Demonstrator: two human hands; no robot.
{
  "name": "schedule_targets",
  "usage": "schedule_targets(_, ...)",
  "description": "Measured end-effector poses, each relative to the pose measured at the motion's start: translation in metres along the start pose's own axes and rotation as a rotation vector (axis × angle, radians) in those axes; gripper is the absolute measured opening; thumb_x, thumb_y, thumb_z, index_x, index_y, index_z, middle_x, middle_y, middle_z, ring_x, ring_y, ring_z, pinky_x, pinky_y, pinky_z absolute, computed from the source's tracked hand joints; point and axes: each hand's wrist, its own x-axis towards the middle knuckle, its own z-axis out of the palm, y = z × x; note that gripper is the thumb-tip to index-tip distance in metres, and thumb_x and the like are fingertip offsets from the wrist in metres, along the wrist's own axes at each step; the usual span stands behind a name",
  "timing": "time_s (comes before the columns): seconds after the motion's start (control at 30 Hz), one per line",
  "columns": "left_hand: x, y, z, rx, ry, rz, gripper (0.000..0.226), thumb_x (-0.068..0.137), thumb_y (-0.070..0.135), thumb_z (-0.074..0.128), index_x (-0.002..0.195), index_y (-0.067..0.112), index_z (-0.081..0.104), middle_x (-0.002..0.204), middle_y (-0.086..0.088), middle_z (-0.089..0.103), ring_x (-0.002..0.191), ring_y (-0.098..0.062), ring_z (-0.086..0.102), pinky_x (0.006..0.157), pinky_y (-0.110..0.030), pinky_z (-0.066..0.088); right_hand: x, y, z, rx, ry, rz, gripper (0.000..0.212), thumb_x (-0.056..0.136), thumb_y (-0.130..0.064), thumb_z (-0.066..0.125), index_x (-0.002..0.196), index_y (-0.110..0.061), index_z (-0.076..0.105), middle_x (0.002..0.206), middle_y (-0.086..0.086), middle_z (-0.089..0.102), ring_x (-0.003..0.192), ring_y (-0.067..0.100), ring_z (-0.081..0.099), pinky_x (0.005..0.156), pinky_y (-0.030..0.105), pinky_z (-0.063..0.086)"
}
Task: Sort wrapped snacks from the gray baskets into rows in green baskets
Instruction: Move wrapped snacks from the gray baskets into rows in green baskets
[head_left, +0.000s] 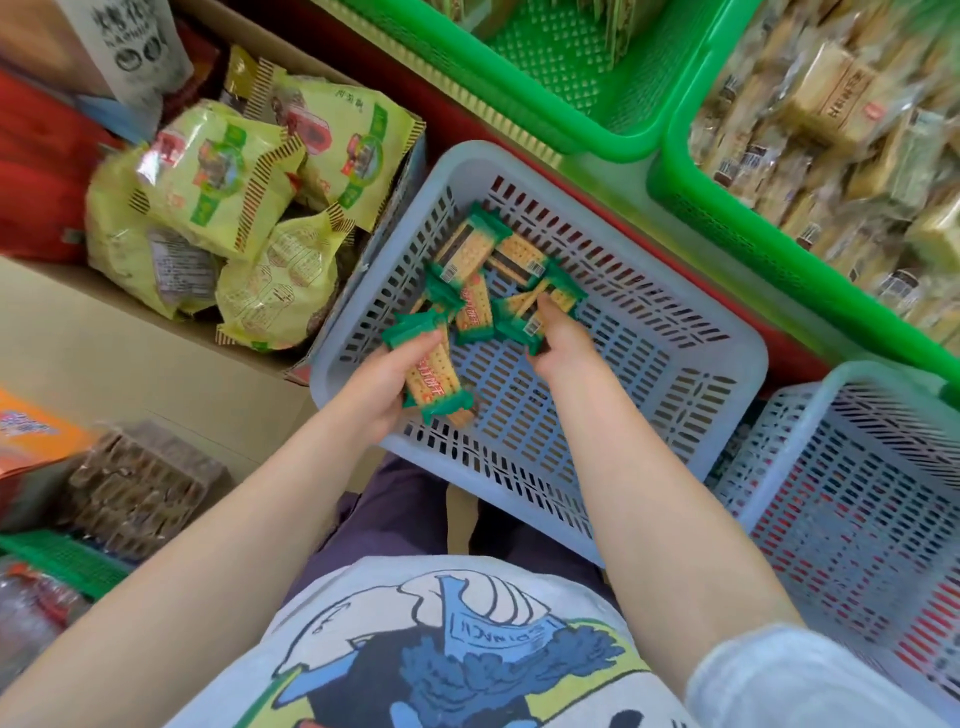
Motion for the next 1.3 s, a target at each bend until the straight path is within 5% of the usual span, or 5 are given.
schedule_targets(0.3, -0.011, 0.007, 0.001, 0.028, -0.002, 0.034, 0.029, 0.093, 0.028, 0.068, 0.12, 0.02, 0.063, 0.115, -0.004, 0.072, 0.115, -0.025, 0.065, 0.103, -0.043, 0.048, -0.008, 0.011, 0.006, 0.117, -0.156, -0.106, 0.078, 0.069, -0.043, 0.09, 0.134, -0.015, 0.057, 0.134, 0.002, 0.057, 0.124, 0.026, 0.056, 0.104, 0.046, 0.05)
schedule_targets(0.6, -0.051, 0.05, 0.057, 0.01, -0.115, 0.128, 0.049, 0.092, 0.037, 0.068, 0.136, 0.022, 0.051, 0.119, -0.006, 0.07, 0.102, -0.022, 0.07, 0.077, -0.038, 0.058, -0.114, 0.007, -0.078, -0.009, -0.363, -0.385, 0.032, 0.097, -0.024, 0.065, 0.127, -0.012, 0.06, 0.122, 0.009, 0.07, 0.108, 0.026, 0.068, 0.09, 0.042, 0.057)
schedule_targets(0.77, -0.094, 0.068, 0.141, 0.108, -0.335, 0.068, 0.043, 0.092, 0.053, 0.059, 0.123, 0.024, 0.065, 0.105, -0.01, 0.073, 0.082, -0.025, 0.072, 0.056, -0.032, 0.056, -0.167, 0.001, -0.137, -0.115, -0.204, -0.635, 0.072, 0.087, -0.05, 0.071, 0.142, -0.018, 0.038, 0.142, 0.004, 0.054, 0.125, 0.022, 0.056, 0.107, 0.049, 0.045)
schedule_targets(1.03, -0.142, 0.037, 0.294, 0.217, -0.529, 0.078, 0.052, 0.095, 0.051, 0.055, 0.133, 0.016, 0.064, 0.123, -0.013, 0.07, 0.093, -0.024, 0.072, 0.079, -0.042, 0.06, -0.194, -0.008, -0.259, -0.007, -0.061, -0.809, 0.077, 0.102, -0.058, 0.034, 0.16, -0.022, -0.001, 0.163, 0.002, 0.023, 0.149, 0.022, 0.026, 0.111, 0.033, 0.026)
schedule_targets(1.3, -0.151, -0.054, 0.443, 0.378, -0.603, 0.067, 0.087, 0.077, 0.058, 0.074, 0.149, 0.021, 0.043, 0.133, -0.004, 0.066, 0.12, -0.022, 0.064, 0.106, -0.045, 0.048, -0.165, 0.005, -0.411, 0.21, -0.174, -0.803, 0.091, 0.091, -0.056, 0.058, 0.157, -0.021, 0.006, 0.137, -0.011, 0.047, 0.123, 0.009, 0.048, 0.098, 0.026, 0.032)
